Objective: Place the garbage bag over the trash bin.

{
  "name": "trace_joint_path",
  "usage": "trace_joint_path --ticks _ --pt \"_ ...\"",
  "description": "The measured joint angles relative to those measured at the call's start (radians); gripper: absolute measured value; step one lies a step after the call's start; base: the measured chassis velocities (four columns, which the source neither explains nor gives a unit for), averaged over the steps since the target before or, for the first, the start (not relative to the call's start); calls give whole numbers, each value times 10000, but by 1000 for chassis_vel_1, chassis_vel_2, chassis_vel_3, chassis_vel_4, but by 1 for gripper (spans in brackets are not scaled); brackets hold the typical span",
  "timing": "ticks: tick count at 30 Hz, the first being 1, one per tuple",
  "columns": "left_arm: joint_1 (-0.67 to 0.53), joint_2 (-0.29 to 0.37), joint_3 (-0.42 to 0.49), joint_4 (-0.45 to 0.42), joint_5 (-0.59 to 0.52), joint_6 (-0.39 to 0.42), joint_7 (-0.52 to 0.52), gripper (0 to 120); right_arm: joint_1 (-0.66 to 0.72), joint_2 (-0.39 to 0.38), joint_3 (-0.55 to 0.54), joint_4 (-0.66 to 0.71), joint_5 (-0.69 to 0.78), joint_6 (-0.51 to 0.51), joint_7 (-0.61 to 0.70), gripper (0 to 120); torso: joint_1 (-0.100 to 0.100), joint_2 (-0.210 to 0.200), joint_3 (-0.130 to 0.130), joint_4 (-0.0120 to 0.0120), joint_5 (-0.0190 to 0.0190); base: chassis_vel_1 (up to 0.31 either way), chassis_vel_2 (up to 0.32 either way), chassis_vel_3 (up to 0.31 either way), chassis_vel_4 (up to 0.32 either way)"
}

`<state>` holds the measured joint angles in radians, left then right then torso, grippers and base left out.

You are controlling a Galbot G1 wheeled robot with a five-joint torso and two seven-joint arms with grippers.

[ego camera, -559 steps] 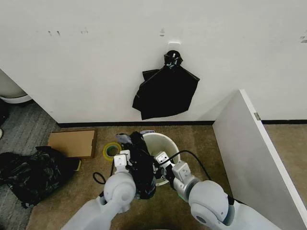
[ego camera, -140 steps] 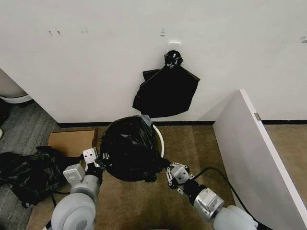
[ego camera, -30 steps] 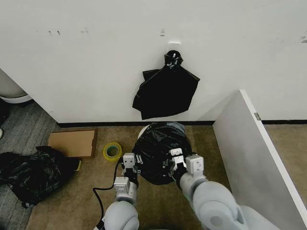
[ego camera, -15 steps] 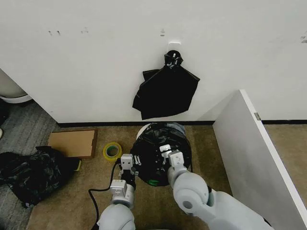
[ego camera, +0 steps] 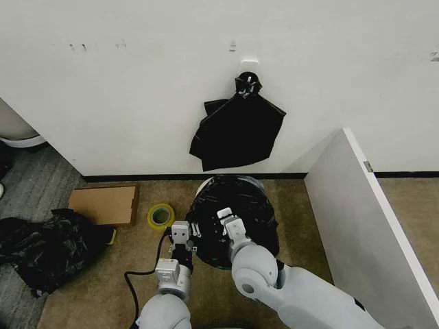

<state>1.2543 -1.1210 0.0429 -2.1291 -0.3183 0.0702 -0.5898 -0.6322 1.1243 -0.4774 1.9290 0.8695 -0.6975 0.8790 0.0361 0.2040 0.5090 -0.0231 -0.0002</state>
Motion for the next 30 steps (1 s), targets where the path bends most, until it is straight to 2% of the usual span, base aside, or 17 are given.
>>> trace_joint_path --ticks 9,25,30 --pt "26 126 -26 -113 60 -70 71 0 458 236 -285 -342 922 -158 497 0 0 0 0 1 0 0 0 0 0" --pt "153 311 -84 -338 123 -211 269 0 604 610 -282 -839 1509 -165 916 0 -1 0 0 1 1 0 0 0 0" --pt "116 285 -243 -194 126 -235 228 0 540 409 -215 -489 1405 -168 942 0 0 0 0 0 1 0 0 0 0"
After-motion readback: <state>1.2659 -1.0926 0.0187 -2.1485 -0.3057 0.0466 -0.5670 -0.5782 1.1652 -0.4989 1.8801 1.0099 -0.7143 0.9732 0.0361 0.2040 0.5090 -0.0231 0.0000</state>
